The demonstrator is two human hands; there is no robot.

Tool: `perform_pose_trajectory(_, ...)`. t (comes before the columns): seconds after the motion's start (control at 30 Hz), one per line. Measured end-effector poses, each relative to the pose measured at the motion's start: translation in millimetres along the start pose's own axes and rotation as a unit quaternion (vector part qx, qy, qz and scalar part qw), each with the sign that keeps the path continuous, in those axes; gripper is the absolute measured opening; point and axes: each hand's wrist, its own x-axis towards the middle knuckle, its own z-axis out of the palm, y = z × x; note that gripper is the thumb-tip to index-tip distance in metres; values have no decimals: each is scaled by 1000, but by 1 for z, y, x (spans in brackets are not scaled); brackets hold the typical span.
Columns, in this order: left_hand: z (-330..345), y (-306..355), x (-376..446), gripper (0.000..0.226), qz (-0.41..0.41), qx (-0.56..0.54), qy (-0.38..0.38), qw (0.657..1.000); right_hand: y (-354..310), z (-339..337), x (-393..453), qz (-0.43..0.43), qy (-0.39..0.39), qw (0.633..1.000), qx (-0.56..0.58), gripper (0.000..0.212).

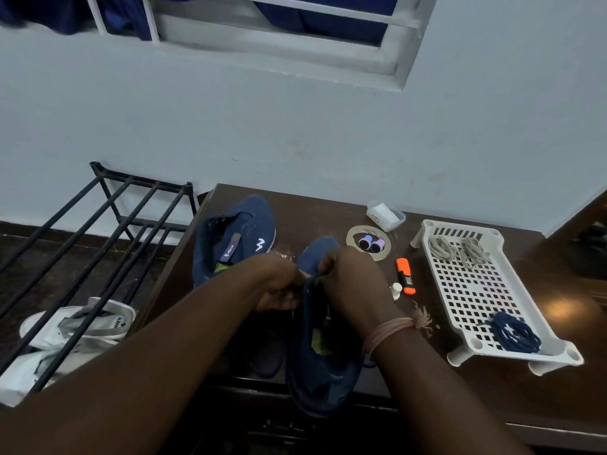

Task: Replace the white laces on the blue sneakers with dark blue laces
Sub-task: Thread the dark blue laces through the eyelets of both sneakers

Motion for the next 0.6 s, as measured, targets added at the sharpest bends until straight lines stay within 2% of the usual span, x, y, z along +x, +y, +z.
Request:
perform_pose_trajectory(0.1,11,1,0,16,34,85,65,994,-3,-6,-4,-7,11,999,41,17)
perform_pose_trajectory(0.13,13,3,-1,16,47,72,78,993,-4,-8,-7,-14,25,999,43,18)
perform_pose_trajectory(0.23,9,16,-12,21,109,-77,80,988,-4,-15,-16,3,14,1000,-8,27)
perform_pose_trajectory(0.33,-8,29,-41,22,182,-256,66,947,3,-24,-27,83,-35,996,11,34)
perform_pose_trajectory(0.4,-21,30,-57,27,199,-277,84,936,5,-29,-36,91,-41,995,13,23)
perform_pose_trajectory(0.43,-26,27,-62,26,191,-238,105,947,5,-29,-39,83,-42,996,-3,18)
perform_pose_trajectory(0.47,-29,22,-65,22,176,-146,134,964,3,-30,-42,76,-41,996,-16,18)
perform_pose_trajectory(0.5,-32,15,-66,20,147,6,155,977,2,-30,-45,78,-44,996,-27,20)
perform_pose_trajectory(0.53,-35,7,-67,29,112,189,158,963,1,-30,-47,84,-42,995,-38,20)
perform_pose_trajectory(0.57,-36,-1,-66,41,83,343,137,926,-1,-30,-49,93,-41,993,-55,20)
perform_pose_trajectory(0.6,-35,-7,-64,46,75,421,106,898,-4,-29,-50,99,-40,991,-76,20)
